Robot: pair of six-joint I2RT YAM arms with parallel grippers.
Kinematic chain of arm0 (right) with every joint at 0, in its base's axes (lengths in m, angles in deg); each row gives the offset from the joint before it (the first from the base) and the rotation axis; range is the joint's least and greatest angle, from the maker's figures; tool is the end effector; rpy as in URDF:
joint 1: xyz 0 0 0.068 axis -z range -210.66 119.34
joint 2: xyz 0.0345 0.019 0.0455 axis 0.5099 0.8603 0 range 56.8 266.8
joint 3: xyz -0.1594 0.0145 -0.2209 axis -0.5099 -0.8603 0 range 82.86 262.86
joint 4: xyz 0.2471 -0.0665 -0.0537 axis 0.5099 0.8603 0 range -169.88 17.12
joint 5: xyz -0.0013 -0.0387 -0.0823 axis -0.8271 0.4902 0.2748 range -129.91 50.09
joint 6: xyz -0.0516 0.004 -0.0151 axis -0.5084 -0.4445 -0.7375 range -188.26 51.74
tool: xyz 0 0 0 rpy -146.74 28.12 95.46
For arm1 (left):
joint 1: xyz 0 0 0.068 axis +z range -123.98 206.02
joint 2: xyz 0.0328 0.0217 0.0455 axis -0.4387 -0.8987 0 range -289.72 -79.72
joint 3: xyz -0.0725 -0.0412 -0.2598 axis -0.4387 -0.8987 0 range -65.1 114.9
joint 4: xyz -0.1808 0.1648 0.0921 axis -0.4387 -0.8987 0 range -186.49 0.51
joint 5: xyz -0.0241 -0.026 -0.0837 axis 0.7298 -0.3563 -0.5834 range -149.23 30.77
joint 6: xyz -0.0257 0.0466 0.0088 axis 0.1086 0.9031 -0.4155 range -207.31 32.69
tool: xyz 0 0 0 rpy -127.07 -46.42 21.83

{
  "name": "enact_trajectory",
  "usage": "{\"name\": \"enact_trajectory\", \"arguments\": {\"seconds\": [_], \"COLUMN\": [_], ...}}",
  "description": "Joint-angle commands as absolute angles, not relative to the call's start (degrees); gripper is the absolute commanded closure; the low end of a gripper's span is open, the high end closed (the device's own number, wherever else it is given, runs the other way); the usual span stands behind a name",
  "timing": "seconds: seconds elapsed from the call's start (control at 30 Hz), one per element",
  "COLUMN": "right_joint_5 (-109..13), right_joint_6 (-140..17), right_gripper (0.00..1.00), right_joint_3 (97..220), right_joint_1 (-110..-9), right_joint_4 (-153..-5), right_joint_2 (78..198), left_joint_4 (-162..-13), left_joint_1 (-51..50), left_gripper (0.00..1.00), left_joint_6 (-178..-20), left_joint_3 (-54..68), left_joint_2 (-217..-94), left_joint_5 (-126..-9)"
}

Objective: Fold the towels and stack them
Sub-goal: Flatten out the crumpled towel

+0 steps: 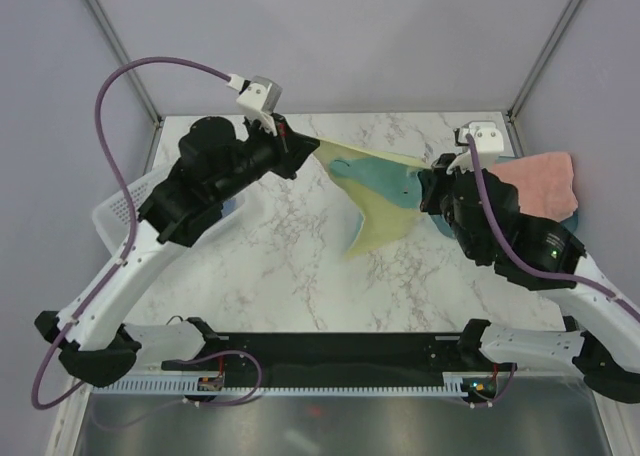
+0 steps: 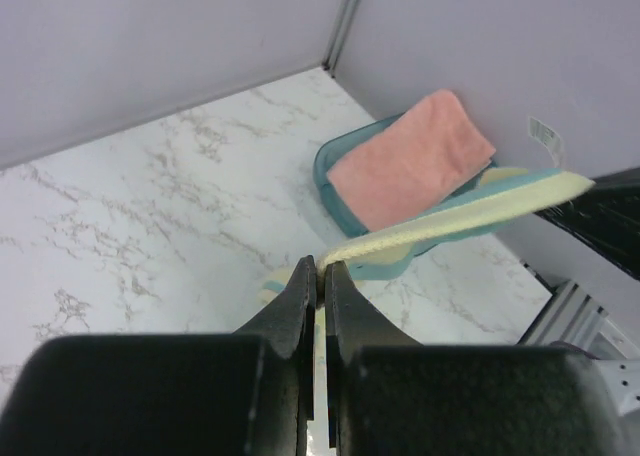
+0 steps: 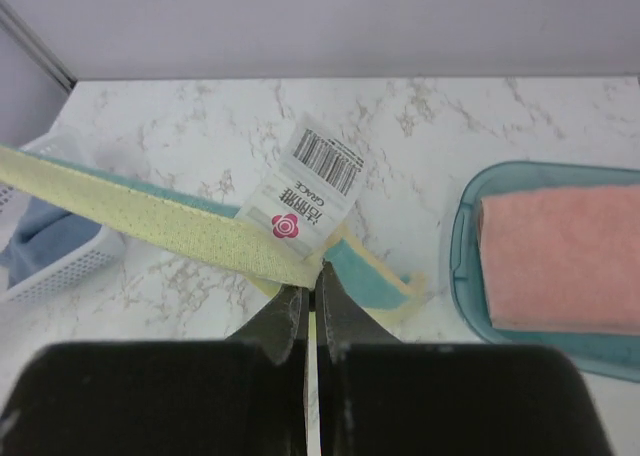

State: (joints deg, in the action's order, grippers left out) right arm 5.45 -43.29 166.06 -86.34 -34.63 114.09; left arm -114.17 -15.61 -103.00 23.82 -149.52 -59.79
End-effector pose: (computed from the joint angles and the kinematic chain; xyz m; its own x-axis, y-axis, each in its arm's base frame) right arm 0.1139 0.1219 0.4639 -0.2545 0.1533 -0.9548 -0.1041 0.9773 0.1847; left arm 0.1863 -0.1662 0.4876 -0.2514 -0.1383 -0.9579 0.6269 0.7308 -0.2700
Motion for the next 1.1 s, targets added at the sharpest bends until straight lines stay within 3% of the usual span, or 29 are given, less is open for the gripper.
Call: {"name": "enact_trajectory", "arguments": {"seconds": [0.0, 0.27, 0.43, 0.53, 0.57, 0.8, 1.07], "right_joint_5": [10.19, 10.01, 14.66, 5.83, -3.17, -32.03, -41.39], "right_joint_6": [-54.80, -64.65, -77.13, -75.92, -74.52, -69.15, -68.70], "right_gripper": [1.00, 1.00, 1.00, 1.00, 1.00, 1.00, 1.00], "right_joint_3": [172.58, 180.15, 176.02, 179.71, 180.50, 184.37, 188.84], "right_joint_1": [-86.12, -86.29, -85.07, -76.12, -73.14, -55.11, -48.15], "right_joint_4": [-31.10, -38.30, -53.50, -54.57, -54.40, -53.16, -60.28], "right_joint_2": [112.87, 114.19, 118.13, 124.63, 126.13, 144.84, 162.86], "left_joint_4": [-119.72, -120.34, -124.11, -124.38, -124.38, -118.52, -106.99], "left_joint_1": [-15.20, -15.29, -15.03, -9.70, -7.58, 2.72, 9.40], "left_gripper": [0.98, 0.98, 0.98, 0.98, 0.98, 0.98, 0.98], "left_joint_6": [-101.20, -101.91, -99.80, -101.36, -102.25, -101.56, -100.76], "left_joint_3": [25.16, 28.67, 35.00, 37.03, 37.38, 37.65, 41.51], "left_joint_2": [-147.41, -146.42, -153.62, -157.67, -158.72, -170.14, -188.33], "left_joint_5": [-55.80, -56.24, -50.45, -48.94, -52.60, -62.29, -66.79]}}
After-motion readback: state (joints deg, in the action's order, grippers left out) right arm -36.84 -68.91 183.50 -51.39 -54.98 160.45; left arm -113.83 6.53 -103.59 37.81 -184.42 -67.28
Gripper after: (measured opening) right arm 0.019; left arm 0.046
